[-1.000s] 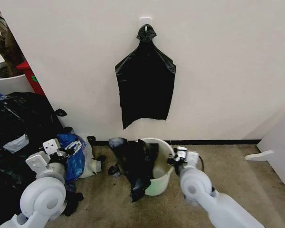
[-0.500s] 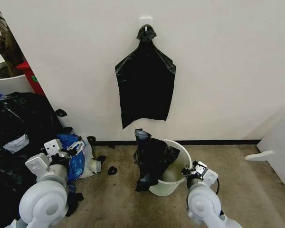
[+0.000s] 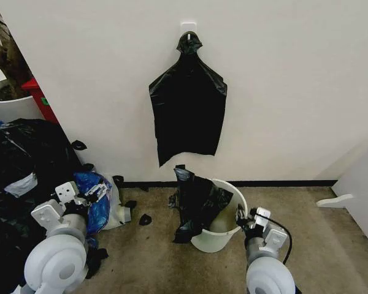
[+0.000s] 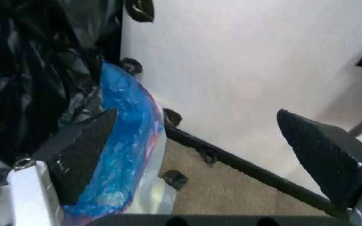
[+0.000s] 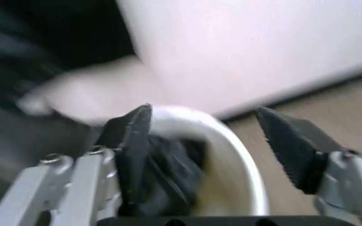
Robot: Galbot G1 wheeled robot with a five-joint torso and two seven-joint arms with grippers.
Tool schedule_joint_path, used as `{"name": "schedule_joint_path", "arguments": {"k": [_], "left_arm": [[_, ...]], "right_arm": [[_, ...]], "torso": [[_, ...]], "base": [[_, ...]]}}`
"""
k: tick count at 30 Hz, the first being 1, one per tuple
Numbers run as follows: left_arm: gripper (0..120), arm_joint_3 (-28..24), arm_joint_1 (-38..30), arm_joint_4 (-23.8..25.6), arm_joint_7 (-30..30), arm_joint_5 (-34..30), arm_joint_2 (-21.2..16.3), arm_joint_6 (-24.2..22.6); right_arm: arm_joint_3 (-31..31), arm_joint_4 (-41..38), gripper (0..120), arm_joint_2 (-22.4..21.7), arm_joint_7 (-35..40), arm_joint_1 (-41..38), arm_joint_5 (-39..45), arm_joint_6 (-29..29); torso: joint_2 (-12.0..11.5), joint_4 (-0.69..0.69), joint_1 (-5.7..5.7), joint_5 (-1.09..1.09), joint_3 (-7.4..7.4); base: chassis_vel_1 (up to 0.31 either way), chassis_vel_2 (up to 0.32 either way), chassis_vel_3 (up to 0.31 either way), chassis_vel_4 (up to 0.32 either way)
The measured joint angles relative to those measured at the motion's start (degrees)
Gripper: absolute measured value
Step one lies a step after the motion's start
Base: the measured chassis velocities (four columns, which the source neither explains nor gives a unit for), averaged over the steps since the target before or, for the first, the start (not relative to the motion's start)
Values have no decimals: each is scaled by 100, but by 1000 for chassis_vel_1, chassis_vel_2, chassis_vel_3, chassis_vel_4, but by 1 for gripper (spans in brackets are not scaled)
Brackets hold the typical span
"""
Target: Place the garbage bag over the trash bin.
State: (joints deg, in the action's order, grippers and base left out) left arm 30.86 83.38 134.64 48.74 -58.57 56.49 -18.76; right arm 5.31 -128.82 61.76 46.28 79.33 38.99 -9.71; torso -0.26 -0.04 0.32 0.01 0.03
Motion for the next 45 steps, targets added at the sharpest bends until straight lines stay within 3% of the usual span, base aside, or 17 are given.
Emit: {"name": "schedule_joint_path", "arguments": {"k": [1, 6, 8, 11, 14, 17, 22, 30, 31, 42, 45], "left_arm": [[100, 0, 0, 0, 0, 0, 0, 0], [100, -270, -69, -72, -17, 39, 0, 0], [100, -296, -79, -79, -19, 49, 0, 0], [100, -391, -122, -166, -27, 78, -12, 0], [100, -433, -151, -284, -28, 95, -19, 1], [100, -457, -163, -336, -28, 101, -17, 1], [100, -592, -228, -527, -34, 173, 18, 7], [100, -620, -259, -668, -44, 182, 51, 20], [100, -648, -258, -708, -47, 182, 68, 27], [100, -822, -380, -817, -52, 192, 128, 33], [100, -868, -377, -821, -55, 226, 149, 37]], "right_arm": [[0, 0, 65, 0, 0, 0, 0, 0], [-140, -445, 89, -589, -1047, -546, 49, -277], [-181, -512, 90, -704, -1169, -613, 107, -444], [-367, -790, 100, -1203, -1366, -1127, 737, -1755], [-667, -703, 100, -1410, -1393, -1750, 1034, -2452], [-809, -606, 100, -1423, -1398, -1966, 1125, -2588], [-1540, 226, 100, -1137, -1088, -3096, 1306, -3236], [-1858, 811, 79, -871, -1065, -3460, 719, -3278], [-1873, 867, 69, -867, -1026, -3394, 655, -3277], [-1669, 725, 34, -1006, -1012, -2784, 596, -3245], [-1480, 515, 18, -1057, -1003, -2521, 626, -3222]], "torso": [[0, 0, 0, 0, 0], [0, 1, 0, 1, 0], [0, 1, 0, 1, 0], [0, 0, 0, -1, 0], [0, 1, 0, -2, 0], [0, 1, 0, -1, 1], [0, 2, 0, -1, 1], [0, 1, 0, -1, 0], [0, 1, 0, -1, 0], [0, 1, 0, 0, 0], [0, 0, 0, 0, -1]], "base": [[0, 0, 0, 0], [0, 0, 0, 0], [0, 0, 0, 0], [0, 0, 0, 0], [0, 0, 0, 0], [0, 0, 0, 0], [0, 0, 0, 0], [0, 0, 0, 0], [0, 0, 0, 0], [0, 0, 0, 0], [0, 0, 0, 0]]}}
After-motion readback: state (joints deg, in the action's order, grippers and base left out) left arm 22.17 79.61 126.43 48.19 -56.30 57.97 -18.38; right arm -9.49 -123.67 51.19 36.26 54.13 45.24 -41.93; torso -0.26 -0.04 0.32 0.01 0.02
